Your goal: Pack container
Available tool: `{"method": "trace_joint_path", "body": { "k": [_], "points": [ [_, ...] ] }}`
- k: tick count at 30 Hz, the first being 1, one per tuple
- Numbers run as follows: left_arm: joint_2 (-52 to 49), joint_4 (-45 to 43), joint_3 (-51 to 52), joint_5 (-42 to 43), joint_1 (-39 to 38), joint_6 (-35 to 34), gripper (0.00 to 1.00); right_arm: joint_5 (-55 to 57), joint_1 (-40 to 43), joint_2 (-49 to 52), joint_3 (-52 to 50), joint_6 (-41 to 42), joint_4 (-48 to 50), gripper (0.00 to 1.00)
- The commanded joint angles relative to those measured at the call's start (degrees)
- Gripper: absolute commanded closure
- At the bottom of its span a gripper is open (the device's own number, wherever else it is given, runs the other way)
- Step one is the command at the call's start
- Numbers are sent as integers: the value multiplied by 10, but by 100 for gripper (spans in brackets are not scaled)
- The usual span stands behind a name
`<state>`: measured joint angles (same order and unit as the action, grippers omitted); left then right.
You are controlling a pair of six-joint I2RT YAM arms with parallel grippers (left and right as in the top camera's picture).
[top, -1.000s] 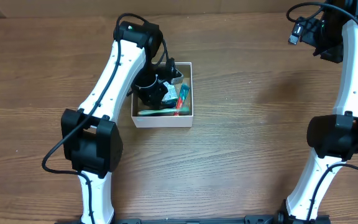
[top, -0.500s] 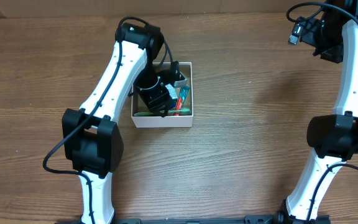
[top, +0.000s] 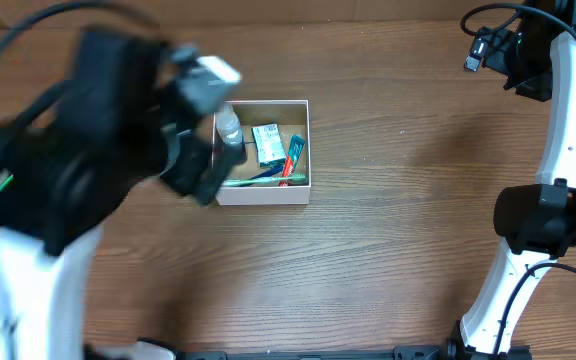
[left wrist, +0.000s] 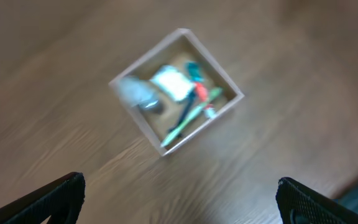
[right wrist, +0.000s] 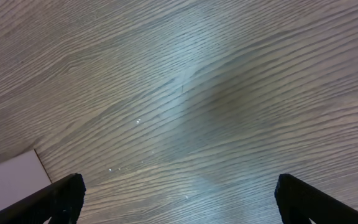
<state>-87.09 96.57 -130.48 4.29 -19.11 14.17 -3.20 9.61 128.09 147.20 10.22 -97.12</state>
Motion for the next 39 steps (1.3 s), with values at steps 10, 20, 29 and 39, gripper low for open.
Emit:
{"method": "trace_joint_path", "body": {
  "k": [10, 20, 29, 39],
  "points": [
    [407, -103, 420, -167, 37, -227, 0, -3, 0, -18, 1, -4, 2, 0],
    [568, -437, 890, -4, 37, -263, 0, -3, 0, -18, 1, -4, 2, 0],
    [494, -627, 997, 220, 37, -425, 0, -3, 0, -18, 1, -4, 1, 0],
    [394, -643, 998, 33, 30, -422, 0, -3, 0, -18, 1, -4, 1, 0]
  ]
}}
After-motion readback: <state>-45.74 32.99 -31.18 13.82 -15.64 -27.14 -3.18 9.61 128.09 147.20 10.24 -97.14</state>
